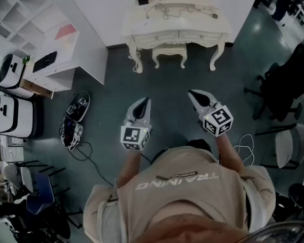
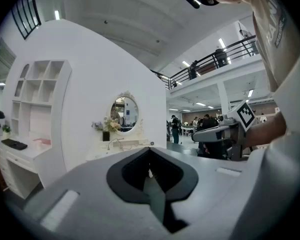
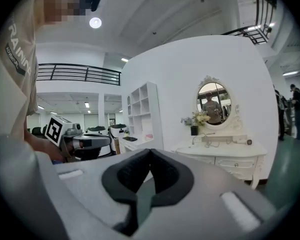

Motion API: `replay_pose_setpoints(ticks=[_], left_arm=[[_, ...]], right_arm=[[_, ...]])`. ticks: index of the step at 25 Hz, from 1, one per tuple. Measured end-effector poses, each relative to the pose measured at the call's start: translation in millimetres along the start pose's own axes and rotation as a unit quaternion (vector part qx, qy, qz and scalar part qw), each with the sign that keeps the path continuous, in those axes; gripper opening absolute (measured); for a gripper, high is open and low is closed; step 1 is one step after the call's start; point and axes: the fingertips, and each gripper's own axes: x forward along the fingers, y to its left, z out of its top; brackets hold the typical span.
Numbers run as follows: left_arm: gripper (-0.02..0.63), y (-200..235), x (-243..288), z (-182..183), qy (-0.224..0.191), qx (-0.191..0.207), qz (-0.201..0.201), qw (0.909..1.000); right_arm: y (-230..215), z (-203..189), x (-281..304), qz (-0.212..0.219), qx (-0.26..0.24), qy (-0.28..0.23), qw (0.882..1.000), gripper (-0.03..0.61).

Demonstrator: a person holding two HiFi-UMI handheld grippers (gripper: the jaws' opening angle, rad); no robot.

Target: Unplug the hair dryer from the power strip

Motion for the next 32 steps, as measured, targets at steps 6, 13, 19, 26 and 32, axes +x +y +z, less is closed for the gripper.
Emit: replay_pose_setpoints(ticks=[6,13,19,26,32], left_arm=[[-0.002,31.1,17.2,-4.7,0.000,-0.010,0.008,0.9999],[-0.003,27.3,67.3,4.1,-0.001,-0.013,0.011,0.9999],[-0.003,14.0,119.4,16.6,0.003,-0.001,0.025,0.9997],[-0.002,-5.7,203.2,1.5,0.012,-0.026,0.023,0.9993],[-0.002,16.9,228.8,-14.2,0.034,-0.044,0.030,0.9980]], right_arm=[[-16.5,0.3,28.6,0.001,-0.004,0.000,1.000,0.002],[-65.3,9.6,43.8,0.015,0.000,-0.018,1.000,0.002],[-127.7,22.4,52.4,0.032,-0.003,-0.032,0.999,0.002],[-214.9,10.3,79.0,0.054,0.012,-0.030,0.998,0.002],[-235.8,-5.6,127.7,0.081,0.019,-0.015,0.996,0.002]])
